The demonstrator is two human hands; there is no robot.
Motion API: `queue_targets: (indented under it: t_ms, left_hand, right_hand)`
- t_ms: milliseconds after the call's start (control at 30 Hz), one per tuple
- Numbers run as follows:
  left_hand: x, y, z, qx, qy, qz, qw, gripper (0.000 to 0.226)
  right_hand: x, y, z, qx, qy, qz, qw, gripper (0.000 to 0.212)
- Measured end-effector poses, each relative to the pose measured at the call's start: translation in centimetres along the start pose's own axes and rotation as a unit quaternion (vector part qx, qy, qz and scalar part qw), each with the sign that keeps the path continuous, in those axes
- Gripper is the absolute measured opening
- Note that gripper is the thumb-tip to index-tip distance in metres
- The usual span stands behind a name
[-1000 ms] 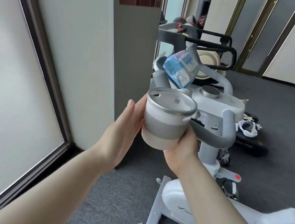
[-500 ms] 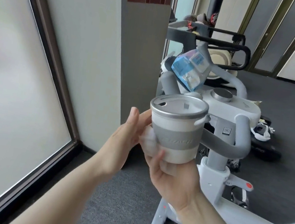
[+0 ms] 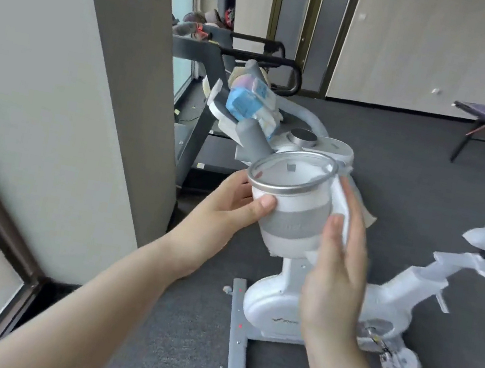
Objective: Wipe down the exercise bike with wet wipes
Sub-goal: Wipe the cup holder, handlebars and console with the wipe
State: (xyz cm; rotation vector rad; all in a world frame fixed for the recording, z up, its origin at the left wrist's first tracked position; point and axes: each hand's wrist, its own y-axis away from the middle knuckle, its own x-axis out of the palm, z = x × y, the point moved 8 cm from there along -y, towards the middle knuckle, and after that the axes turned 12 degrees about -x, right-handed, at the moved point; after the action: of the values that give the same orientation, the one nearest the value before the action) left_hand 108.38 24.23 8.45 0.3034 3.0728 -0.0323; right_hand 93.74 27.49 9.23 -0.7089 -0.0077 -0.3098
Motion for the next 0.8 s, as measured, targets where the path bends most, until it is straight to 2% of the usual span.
queue_targets:
  t_ms: [67, 167, 267, 367, 433, 500, 533, 600, 667, 700, 767, 800]
  left_hand:
    - [-0.4, -0.2, 0.5, -0.005, 0.026, 0.005, 1.000, 0.053]
    - [-0.6, -0.2, 0.7, -0.008, 0.036, 0.017, 0.999, 0.045]
    - [-0.3, 0.1, 0.5, -0.016, 0.050, 0.063, 0.997, 0.033]
    - [0.5, 0.8, 0.2, -0.028, 0.084, 0.102, 0.991, 0.039]
    - [1.2, 1.6, 0.2, -0.018, 0.103, 0.125, 0.987, 0.041]
    - [1.7, 2.6, 0.4, 0.009, 0.101, 0.141, 0.985, 0.042]
    - [1.6, 3.0, 0.5, 0.018, 0.100, 0.133, 0.986, 0.043]
    - [0.5, 3.5, 1.2, 0.012, 0.114, 0.079, 0.990, 0.041]
    - [-1.1, 3.7, 2.0, -0.031, 0.162, 0.010, 0.986, 0.038]
    - [-1.8, 3.7, 2.5, -0.055, 0.193, -0.012, 0.979, 0.040]
    - [-3.0, 3.3, 2.9, -0.080, 0.240, -0.042, 0.967, 0.036]
    - [-3.6, 3.1, 2.8, -0.081, 0.251, -0.059, 0.963, 0.029]
  right_hand:
    - [3.1, 2.4, 0.5, -0.111, 0.136, 0.048, 0.983, 0.049]
    - [5.1, 6.3, -1.4, -0.167, 0.314, 0.086, 0.931, 0.063]
    - [5.3, 5.0, -1.3, -0.209, 0.383, 0.079, 0.896, 0.060]
    - [5.1, 3.0, -1.4, -0.208, 0.454, 0.048, 0.865, 0.064]
    - [5.7, 4.4, -2.1, -0.242, 0.500, 0.073, 0.829, 0.074]
    - [6.6, 6.3, -2.9, -0.292, 0.498, 0.140, 0.805, 0.076]
    - [7.0, 6.8, -3.0, -0.300, 0.474, 0.172, 0.810, 0.076]
    - [8.2, 6.7, -2.2, -0.290, 0.389, 0.218, 0.847, 0.071]
    - [9.0, 6.3, -0.2, -0.280, 0.277, 0.251, 0.884, 0.055]
    - [8.9, 6.0, 1.1, -0.286, 0.240, 0.257, 0.892, 0.045]
    - [7.2, 5.1, 3.9, -0.323, 0.195, 0.228, 0.898, 0.028]
    - [5.8, 4.4, 5.3, -0.348, 0.180, 0.189, 0.900, 0.025]
